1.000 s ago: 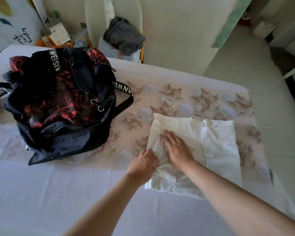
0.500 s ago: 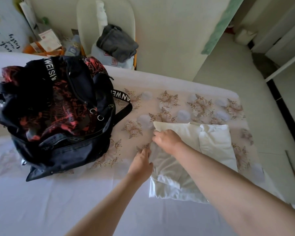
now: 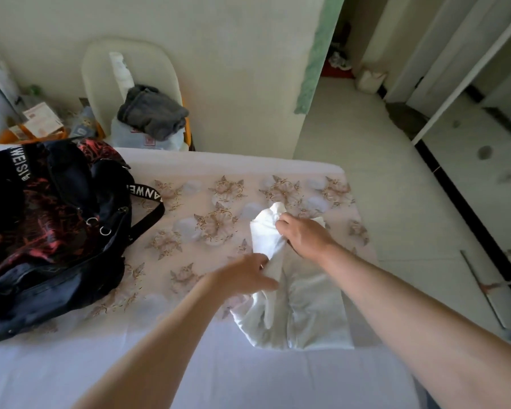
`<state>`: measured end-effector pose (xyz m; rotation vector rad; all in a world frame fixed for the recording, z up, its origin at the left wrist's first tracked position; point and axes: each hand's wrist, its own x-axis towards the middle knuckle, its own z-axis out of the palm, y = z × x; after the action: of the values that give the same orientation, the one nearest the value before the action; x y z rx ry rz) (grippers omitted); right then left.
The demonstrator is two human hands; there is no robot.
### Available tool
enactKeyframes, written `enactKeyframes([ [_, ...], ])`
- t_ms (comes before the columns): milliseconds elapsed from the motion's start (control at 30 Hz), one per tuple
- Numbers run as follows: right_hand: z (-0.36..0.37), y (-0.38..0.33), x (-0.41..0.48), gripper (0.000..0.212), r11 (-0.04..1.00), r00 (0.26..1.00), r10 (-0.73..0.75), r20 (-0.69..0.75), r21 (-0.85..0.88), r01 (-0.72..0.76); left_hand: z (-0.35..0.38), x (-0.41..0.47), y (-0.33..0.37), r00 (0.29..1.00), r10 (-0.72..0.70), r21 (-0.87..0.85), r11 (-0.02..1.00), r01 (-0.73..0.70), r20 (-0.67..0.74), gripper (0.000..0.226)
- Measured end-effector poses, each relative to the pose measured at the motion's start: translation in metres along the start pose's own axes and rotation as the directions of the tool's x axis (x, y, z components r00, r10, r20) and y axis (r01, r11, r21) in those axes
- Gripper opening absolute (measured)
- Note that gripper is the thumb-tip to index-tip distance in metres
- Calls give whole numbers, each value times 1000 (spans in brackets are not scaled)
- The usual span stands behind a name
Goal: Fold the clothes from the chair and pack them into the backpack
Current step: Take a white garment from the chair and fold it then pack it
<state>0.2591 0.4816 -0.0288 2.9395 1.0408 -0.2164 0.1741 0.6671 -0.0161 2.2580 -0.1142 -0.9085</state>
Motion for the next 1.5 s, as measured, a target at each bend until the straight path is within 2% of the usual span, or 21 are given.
enactKeyframes([
  [133, 7, 52, -49, 23, 993, 994, 105, -27, 46, -104, 46, 17, 63, 992, 56, -200, 979, -32, 117, 39],
  [200, 23, 67, -75, 34, 981, 981, 193, 26, -26, -192, 77, 26, 72, 977, 81, -327, 945, -13, 195, 44],
  [233, 33, 71, -89, 44, 969, 968, 243, 57, -63, -240, 92, 31, 70, 983, 75, -368, 930, -8, 167, 39],
  [300, 52, 74, -116, 62, 943, 935, 332, 128, -5, -334, 115, 39, 62, 998, 19, -371, 928, -38, -56, 19],
  [367, 68, 66, -135, 65, 905, 909, 383, 163, 129, -405, 126, 40, 43, 924, 26, -182, 978, -103, -383, 23],
  [400, 76, 61, -143, 63, 904, 918, 376, 122, 169, -393, 131, 38, 32, 878, 104, -14, 992, -125, -467, 27],
  [433, 84, 53, -150, 58, 922, 939, 341, 33, 183, -341, 137, 35, 21, 870, 190, 149, 979, -135, -455, 34],
  [500, 102, 36, -161, 46, 948, 964, 252, -87, 223, -228, 149, 27, 1, 954, 199, 375, 921, -105, -223, 59],
  [567, 121, 22, -170, 49, 963, 984, 171, -39, 219, -159, 160, 20, -14, 989, 133, 490, 868, -82, -71, 77],
  [633, 133, 15, -177, 59, 970, 986, 165, 39, 173, -169, 166, 17, -22, 984, 157, 534, 841, -90, -83, 84],
  [733, 132, 11, -185, 64, 971, 978, 206, 43, 116, -210, 165, 16, -22, 962, 256, 599, 787, -148, -99, 98],
  [867, 135, -4, -203, 81, 993, 999, 37, 38, 110, -41, 171, 19, -20, 879, 468, 654, 695, -299, -95, 94],
  [933, 138, -12, -210, 91, 997, 998, 12, 58, 75, -16, 174, 21, -20, 839, 524, 627, 706, -330, -149, 82],
  [1033, 136, -24, -210, 94, 993, 995, 93, 41, 72, -96, 176, 21, -19, 798, 562, 561, 741, -369, -217, 55],
  [1100, 135, -29, -204, 86, 986, 989, 149, -18, 81, -147, 168, 17, -13, 820, 511, 480, 805, -349, -259, 37],
  [1233, 118, -36, -190, 43, 973, 974, 224, -23, 60, -223, 138, 4, -2, 924, 317, 242, 934, -264, -214, 44],
  [1333, 86, -38, -191, 16, 919, 939, 344, 21, 198, -341, 115, -6, 1, 954, 187, 25, 982, -186, -235, 40],
  [1400, 70, -35, -190, 15, 847, 906, 421, 49, 336, -412, 106, -8, 0, 962, 139, -84, 983, -163, -235, 37],
  [1500, 52, -30, -184, 25, 736, 877, 470, 103, 502, -454, 97, -2, -2, 947, 58, -211, 969, -130, -317, 37],
])
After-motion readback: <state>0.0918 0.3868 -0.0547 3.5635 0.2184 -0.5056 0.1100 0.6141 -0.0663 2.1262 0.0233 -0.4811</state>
